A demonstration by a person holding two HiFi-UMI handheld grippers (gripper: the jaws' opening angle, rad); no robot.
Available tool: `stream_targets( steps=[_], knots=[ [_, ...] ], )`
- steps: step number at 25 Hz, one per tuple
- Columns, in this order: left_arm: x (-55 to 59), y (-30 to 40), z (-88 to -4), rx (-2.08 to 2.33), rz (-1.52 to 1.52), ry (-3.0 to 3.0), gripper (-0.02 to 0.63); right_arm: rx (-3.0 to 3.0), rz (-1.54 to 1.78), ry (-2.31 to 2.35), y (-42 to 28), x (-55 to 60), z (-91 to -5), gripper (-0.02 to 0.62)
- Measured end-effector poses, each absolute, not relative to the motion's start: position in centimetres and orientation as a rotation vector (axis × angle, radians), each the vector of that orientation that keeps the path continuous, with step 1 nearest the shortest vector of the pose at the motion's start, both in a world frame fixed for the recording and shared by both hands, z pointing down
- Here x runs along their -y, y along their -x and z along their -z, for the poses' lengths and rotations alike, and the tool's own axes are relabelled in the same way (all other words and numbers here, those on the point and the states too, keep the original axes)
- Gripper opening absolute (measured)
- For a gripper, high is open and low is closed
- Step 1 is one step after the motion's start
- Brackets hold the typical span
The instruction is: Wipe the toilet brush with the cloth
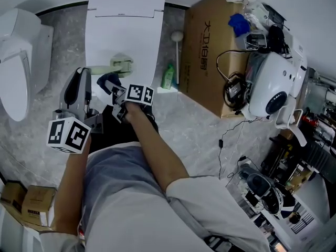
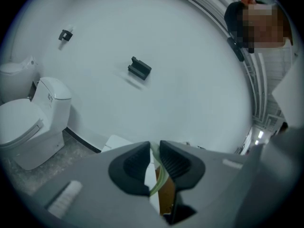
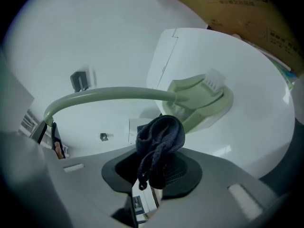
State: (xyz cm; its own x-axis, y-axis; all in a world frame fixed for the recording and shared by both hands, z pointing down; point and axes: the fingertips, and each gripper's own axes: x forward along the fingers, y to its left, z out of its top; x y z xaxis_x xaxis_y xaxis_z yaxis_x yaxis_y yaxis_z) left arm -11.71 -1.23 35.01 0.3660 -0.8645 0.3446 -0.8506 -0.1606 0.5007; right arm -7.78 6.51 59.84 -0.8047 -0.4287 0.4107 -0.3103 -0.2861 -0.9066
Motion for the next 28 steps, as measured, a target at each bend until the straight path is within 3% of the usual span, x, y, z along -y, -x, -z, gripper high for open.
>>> stream_targets(
  steps=[28],
  knots=[
    [2.1, 11.9, -35.1, 1.456, 0.045, -2.011, 0.0, -1.789, 2.352, 1.129, 5.4, -6.5, -61.4, 0.086]
  ],
)
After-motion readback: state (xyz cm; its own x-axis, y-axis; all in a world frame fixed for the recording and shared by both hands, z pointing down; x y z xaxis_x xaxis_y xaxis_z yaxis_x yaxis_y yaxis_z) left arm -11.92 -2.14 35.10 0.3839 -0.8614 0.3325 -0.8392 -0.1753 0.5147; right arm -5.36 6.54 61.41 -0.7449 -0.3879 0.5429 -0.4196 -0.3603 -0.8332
